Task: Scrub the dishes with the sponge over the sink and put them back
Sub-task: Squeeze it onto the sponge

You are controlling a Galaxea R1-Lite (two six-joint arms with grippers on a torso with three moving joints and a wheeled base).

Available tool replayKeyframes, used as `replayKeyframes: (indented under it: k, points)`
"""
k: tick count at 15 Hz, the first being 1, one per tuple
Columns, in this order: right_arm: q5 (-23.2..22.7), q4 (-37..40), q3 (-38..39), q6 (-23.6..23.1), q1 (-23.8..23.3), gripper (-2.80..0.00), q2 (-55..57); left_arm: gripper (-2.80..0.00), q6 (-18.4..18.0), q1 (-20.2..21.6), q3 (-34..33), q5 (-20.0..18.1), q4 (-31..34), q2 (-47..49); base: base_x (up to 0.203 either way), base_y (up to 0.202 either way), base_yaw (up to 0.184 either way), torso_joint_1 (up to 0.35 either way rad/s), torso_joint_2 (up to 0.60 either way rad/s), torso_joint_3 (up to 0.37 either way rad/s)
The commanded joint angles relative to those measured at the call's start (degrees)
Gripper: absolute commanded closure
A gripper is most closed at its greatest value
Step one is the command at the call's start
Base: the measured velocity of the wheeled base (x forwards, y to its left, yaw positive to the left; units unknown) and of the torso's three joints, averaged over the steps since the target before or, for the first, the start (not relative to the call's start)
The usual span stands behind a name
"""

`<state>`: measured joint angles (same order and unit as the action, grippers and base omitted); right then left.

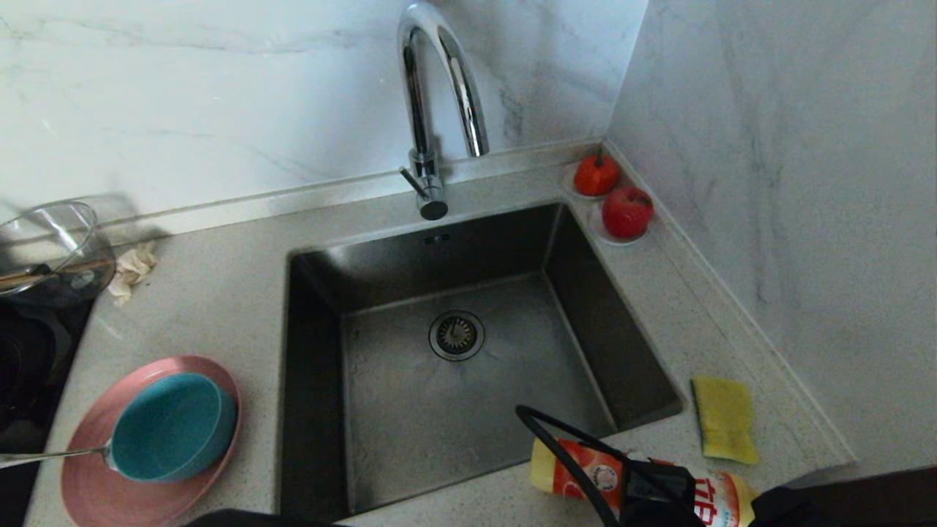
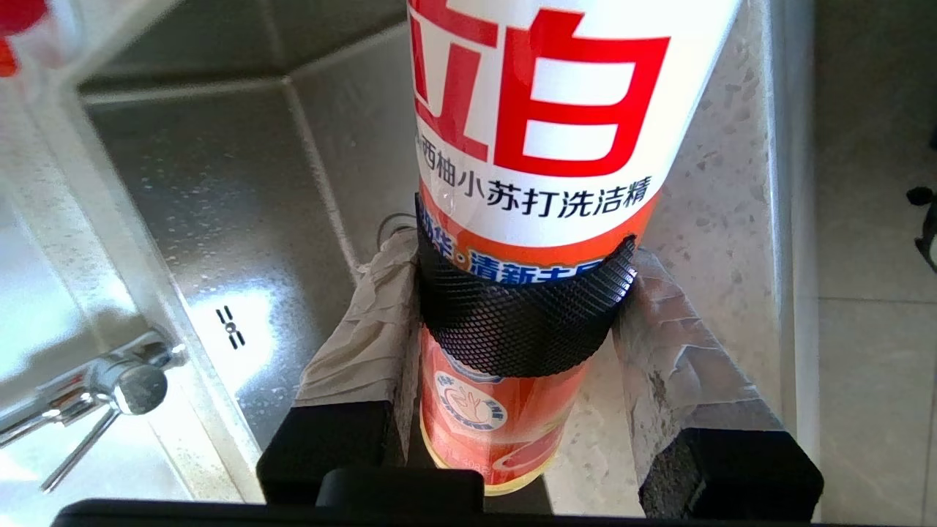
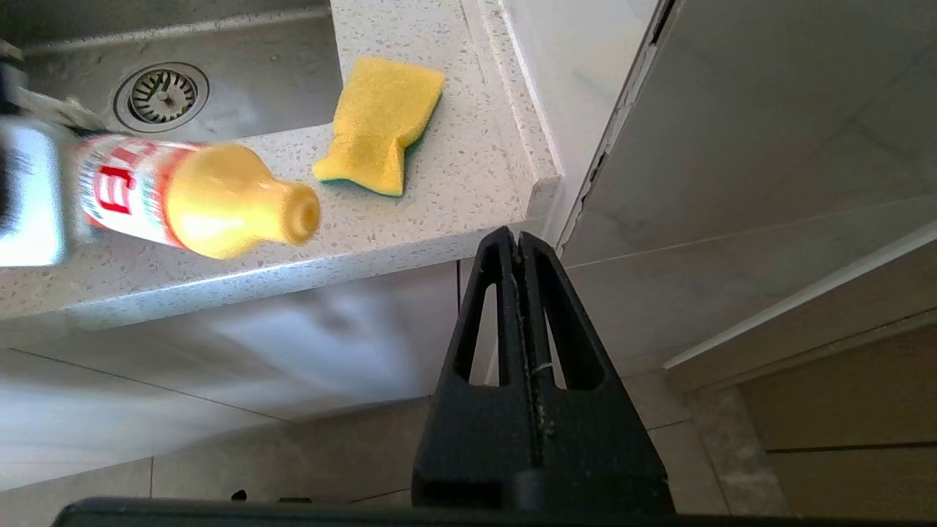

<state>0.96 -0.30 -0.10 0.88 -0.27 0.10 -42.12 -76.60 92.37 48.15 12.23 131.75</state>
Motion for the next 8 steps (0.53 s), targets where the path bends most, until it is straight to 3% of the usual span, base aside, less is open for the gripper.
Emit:
replayKeyframes:
  k: [1, 3, 8]
  points:
    - [0.00, -0.05, 0.01, 0.00, 0.00, 0.00, -0.01, 0.00, -0.07, 0.74, 0.45, 0.70, 0.16, 0.88, 0.000, 0.000, 0.000, 0.000, 0.00, 0.000]
    - [0.00, -0.05, 0.01, 0.00, 0.00, 0.00, -0.01, 0.00, -0.25, 2.11, 0.53, 2.71, -0.25, 0.96, 0.000, 0.000, 0.000, 0.000, 0.00, 0.000]
    - [0.00, -0.05, 0.01, 0.00, 0.00, 0.00, -0.01, 0.00, 0.00, 4.00, 2.18, 3.25, -0.53, 2.14, 0.000, 0.000, 0.000, 0.000, 0.00, 0.000]
